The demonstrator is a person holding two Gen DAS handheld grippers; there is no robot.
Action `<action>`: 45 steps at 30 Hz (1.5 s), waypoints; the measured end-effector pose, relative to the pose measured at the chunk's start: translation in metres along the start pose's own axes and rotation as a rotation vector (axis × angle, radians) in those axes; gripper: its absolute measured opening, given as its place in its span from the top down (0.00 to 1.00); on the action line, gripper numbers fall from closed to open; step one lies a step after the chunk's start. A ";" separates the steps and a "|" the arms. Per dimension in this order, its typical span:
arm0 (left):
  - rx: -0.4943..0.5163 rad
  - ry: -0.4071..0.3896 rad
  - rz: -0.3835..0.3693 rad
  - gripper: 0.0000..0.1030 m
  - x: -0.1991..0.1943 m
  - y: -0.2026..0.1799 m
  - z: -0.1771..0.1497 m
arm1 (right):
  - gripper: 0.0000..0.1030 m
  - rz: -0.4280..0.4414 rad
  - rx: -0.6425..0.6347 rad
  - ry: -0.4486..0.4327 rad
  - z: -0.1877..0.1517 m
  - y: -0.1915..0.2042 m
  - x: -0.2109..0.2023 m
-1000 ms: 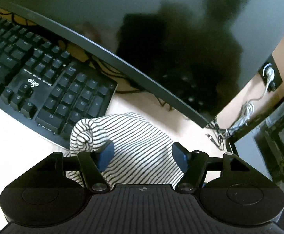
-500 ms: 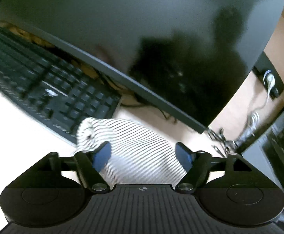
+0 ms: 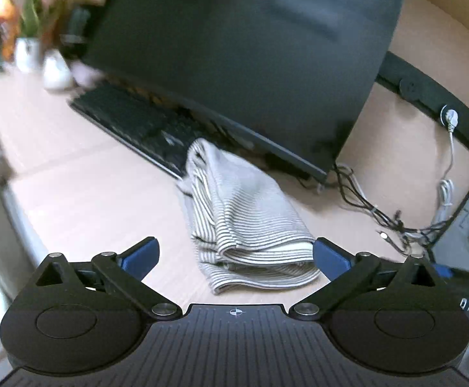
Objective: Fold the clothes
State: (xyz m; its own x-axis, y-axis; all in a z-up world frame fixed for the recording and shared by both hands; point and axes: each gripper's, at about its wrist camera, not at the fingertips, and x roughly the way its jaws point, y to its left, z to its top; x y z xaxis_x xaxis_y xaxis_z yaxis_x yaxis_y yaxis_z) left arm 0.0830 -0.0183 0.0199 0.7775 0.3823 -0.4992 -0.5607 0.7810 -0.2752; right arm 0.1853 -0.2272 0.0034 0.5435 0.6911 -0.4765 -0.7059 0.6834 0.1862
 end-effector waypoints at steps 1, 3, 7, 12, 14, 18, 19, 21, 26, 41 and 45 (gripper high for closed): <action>0.012 -0.028 0.030 0.00 -0.008 -0.006 -0.003 | 0.00 -0.014 0.000 -0.023 -0.003 -0.002 -0.005; 0.012 -0.064 0.085 0.00 -0.019 -0.018 -0.009 | 0.00 -0.049 0.000 -0.045 -0.012 -0.003 -0.010; 0.028 -0.055 0.139 0.00 -0.031 -0.036 -0.016 | 0.00 -0.056 -0.012 -0.027 -0.021 -0.008 -0.012; 0.048 -0.015 0.200 0.00 -0.034 -0.040 -0.016 | 0.00 -0.043 -0.011 -0.049 -0.024 -0.017 -0.023; 0.048 -0.004 0.201 0.00 -0.036 -0.043 -0.018 | 0.00 -0.034 -0.007 -0.056 -0.025 -0.020 -0.025; 0.070 -0.010 0.205 0.00 -0.043 -0.051 -0.023 | 0.00 -0.018 -0.032 -0.068 -0.026 -0.016 -0.030; 0.073 -0.007 0.204 0.00 -0.043 -0.053 -0.024 | 0.00 -0.012 -0.040 -0.070 -0.026 -0.015 -0.031; 0.082 -0.001 0.203 0.00 -0.044 -0.057 -0.027 | 0.00 -0.004 -0.049 -0.077 -0.025 -0.013 -0.032; 0.098 0.015 0.205 0.00 -0.041 -0.065 -0.032 | 0.00 -0.006 -0.057 -0.067 -0.026 -0.015 -0.030; 0.092 0.052 0.245 0.00 -0.036 -0.064 -0.038 | 0.00 -0.009 -0.069 -0.033 -0.030 -0.018 -0.025; 0.079 0.066 0.241 0.00 -0.034 -0.062 -0.039 | 0.00 -0.015 -0.073 -0.026 -0.030 -0.018 -0.024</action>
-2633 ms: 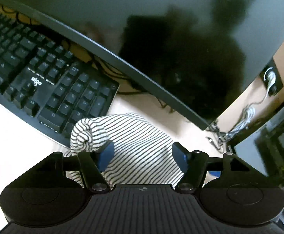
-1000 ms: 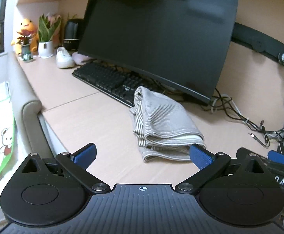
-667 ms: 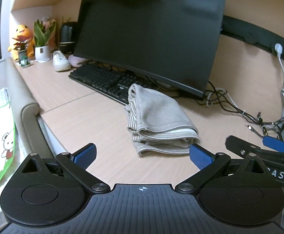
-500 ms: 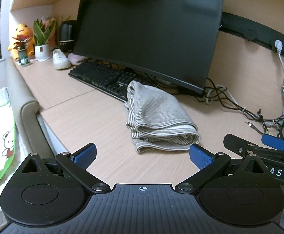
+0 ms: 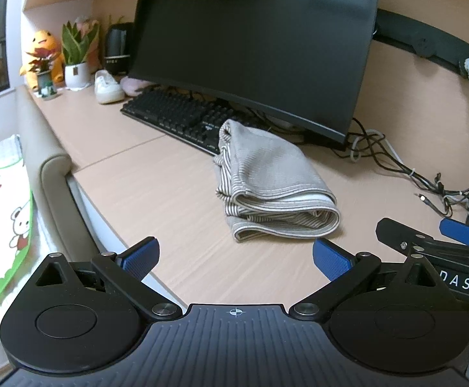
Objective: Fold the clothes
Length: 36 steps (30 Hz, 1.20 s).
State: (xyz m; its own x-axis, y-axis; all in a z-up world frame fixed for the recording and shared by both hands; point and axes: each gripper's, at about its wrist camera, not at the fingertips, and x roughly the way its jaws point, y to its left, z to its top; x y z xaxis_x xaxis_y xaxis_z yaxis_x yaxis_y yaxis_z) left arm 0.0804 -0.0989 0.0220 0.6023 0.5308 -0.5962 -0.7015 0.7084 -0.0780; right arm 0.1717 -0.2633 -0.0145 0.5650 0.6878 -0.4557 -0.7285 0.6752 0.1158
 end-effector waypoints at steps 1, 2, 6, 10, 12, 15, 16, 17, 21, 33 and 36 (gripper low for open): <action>-0.004 0.004 -0.003 0.00 0.001 0.000 0.000 | 0.00 -0.002 0.000 0.001 0.000 0.000 0.000; -0.007 0.008 -0.006 0.00 0.001 0.000 0.000 | 0.00 -0.004 0.000 0.003 0.000 0.000 0.000; -0.007 0.015 -0.009 0.00 0.003 -0.001 -0.001 | 0.00 -0.005 0.000 0.011 -0.001 -0.002 0.001; -0.009 0.019 -0.011 0.00 0.003 -0.002 -0.002 | 0.00 -0.010 -0.004 0.016 -0.003 -0.003 0.001; -0.010 0.019 -0.013 0.00 0.003 -0.002 -0.003 | 0.00 -0.011 -0.006 0.023 -0.004 -0.004 0.001; -0.011 0.018 -0.016 0.00 0.002 -0.003 -0.004 | 0.00 -0.012 -0.012 0.030 -0.005 -0.003 0.001; -0.011 0.017 -0.017 0.00 0.002 -0.003 -0.004 | 0.00 -0.012 -0.013 0.029 -0.005 -0.003 0.001; -0.012 0.017 -0.019 0.00 0.002 -0.003 -0.004 | 0.00 -0.013 -0.014 0.027 -0.005 -0.003 0.000; -0.016 0.016 -0.022 0.00 0.002 -0.003 -0.004 | 0.00 -0.018 -0.019 0.017 -0.005 -0.004 -0.002; -0.018 0.022 0.002 0.00 0.001 0.000 -0.003 | 0.00 -0.004 -0.018 -0.019 -0.002 -0.002 -0.010; -0.018 0.025 0.007 0.00 0.001 0.001 -0.003 | 0.00 0.000 -0.017 -0.012 -0.002 -0.001 -0.009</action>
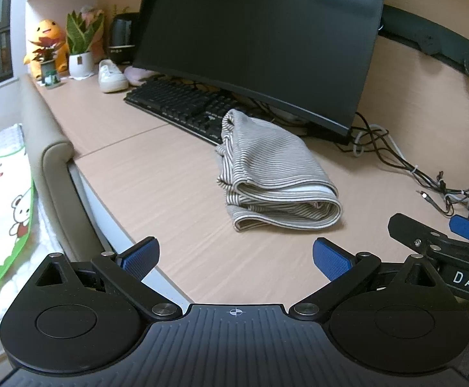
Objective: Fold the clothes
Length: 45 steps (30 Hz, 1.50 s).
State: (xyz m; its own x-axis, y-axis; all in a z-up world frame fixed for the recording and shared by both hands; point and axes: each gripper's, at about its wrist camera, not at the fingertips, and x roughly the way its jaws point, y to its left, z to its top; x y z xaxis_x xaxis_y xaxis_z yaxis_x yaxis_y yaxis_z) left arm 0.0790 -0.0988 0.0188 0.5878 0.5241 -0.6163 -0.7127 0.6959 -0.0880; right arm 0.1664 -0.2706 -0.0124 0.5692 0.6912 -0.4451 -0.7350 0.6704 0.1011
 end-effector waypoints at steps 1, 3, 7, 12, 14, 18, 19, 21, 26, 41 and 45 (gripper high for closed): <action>0.000 0.001 0.001 0.00 0.000 0.000 0.000 | 0.00 0.000 0.000 0.001 0.000 0.000 0.000; -0.003 0.004 0.000 0.00 0.001 0.001 0.000 | 0.00 0.001 -0.004 0.002 0.000 0.001 0.000; -0.009 0.012 0.003 0.00 0.002 0.004 -0.001 | 0.00 0.008 -0.005 0.009 -0.001 0.001 0.001; -0.020 0.032 0.004 0.00 0.006 0.004 -0.003 | 0.00 0.012 -0.005 0.016 -0.002 0.000 0.002; -0.017 0.031 0.006 0.00 0.006 0.002 -0.003 | 0.00 0.012 -0.004 0.015 -0.002 -0.001 0.002; -0.005 0.019 0.010 0.00 0.005 -0.001 -0.001 | 0.00 0.013 0.000 0.012 -0.001 -0.003 0.002; -0.005 0.018 0.010 0.00 0.005 -0.001 0.000 | 0.00 0.012 0.000 0.012 -0.001 -0.003 0.002; -0.010 0.019 0.007 0.00 0.006 0.000 0.001 | 0.00 0.012 0.000 0.014 -0.002 -0.003 0.002; -0.017 0.021 0.006 0.00 0.006 0.002 0.002 | 0.00 0.012 0.001 0.018 -0.002 -0.001 0.003; -0.013 0.023 0.003 0.00 0.004 0.002 0.000 | 0.00 0.003 -0.001 0.020 -0.002 0.000 0.003; -0.011 0.023 0.004 0.00 0.003 0.002 -0.001 | 0.00 0.003 0.000 0.019 -0.002 0.001 0.004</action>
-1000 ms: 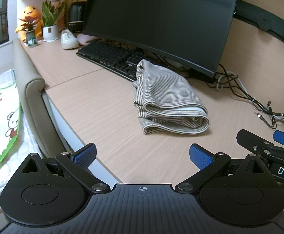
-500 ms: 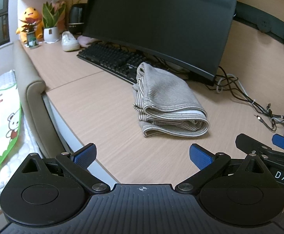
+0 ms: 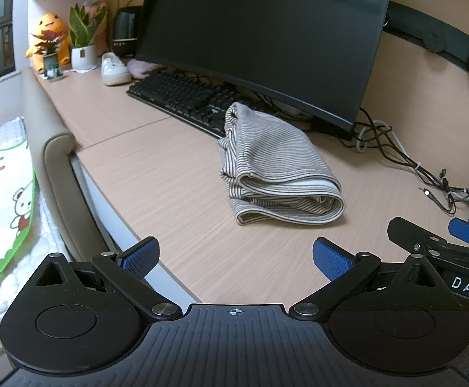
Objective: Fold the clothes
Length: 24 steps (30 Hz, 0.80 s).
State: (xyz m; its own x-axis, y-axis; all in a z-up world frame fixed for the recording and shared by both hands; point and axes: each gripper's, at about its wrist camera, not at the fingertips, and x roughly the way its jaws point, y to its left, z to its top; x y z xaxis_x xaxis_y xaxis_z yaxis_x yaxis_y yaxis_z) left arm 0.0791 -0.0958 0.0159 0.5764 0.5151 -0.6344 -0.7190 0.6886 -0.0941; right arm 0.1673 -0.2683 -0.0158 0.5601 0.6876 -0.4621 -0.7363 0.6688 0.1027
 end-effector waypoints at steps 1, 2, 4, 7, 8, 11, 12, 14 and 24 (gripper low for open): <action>0.000 0.001 0.000 0.00 0.000 0.000 0.000 | 0.00 0.000 0.001 0.001 0.000 0.000 0.000; 0.000 0.001 -0.001 0.00 0.000 0.001 0.000 | 0.00 0.000 0.001 0.001 0.000 0.000 0.000; -0.001 0.002 -0.001 0.00 -0.001 0.001 -0.001 | 0.00 0.000 0.002 0.002 0.000 0.001 0.001; -0.004 0.002 -0.001 0.00 -0.001 0.001 -0.001 | 0.00 0.001 0.001 0.002 0.000 0.002 0.000; -0.005 0.002 -0.001 0.00 -0.001 0.001 -0.001 | 0.00 0.001 0.001 0.001 0.000 0.002 0.000; -0.005 0.002 -0.001 0.00 -0.001 0.001 -0.001 | 0.00 0.000 0.000 0.002 0.000 0.002 0.000; -0.005 0.003 -0.002 0.00 -0.001 0.001 -0.001 | 0.00 0.000 0.000 0.003 0.000 0.002 0.001; -0.004 0.003 -0.002 0.00 -0.001 0.000 -0.002 | 0.00 0.000 0.001 0.004 0.000 0.001 0.001; 0.002 0.006 -0.010 0.00 0.001 -0.001 -0.001 | 0.00 -0.006 0.000 0.007 -0.001 0.000 0.001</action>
State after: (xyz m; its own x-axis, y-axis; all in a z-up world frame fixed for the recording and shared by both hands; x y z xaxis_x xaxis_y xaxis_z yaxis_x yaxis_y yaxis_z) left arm 0.0799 -0.0964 0.0141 0.5809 0.5052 -0.6383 -0.7124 0.6948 -0.0984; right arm 0.1673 -0.2674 -0.0174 0.5617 0.6814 -0.4692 -0.7328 0.6730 0.1001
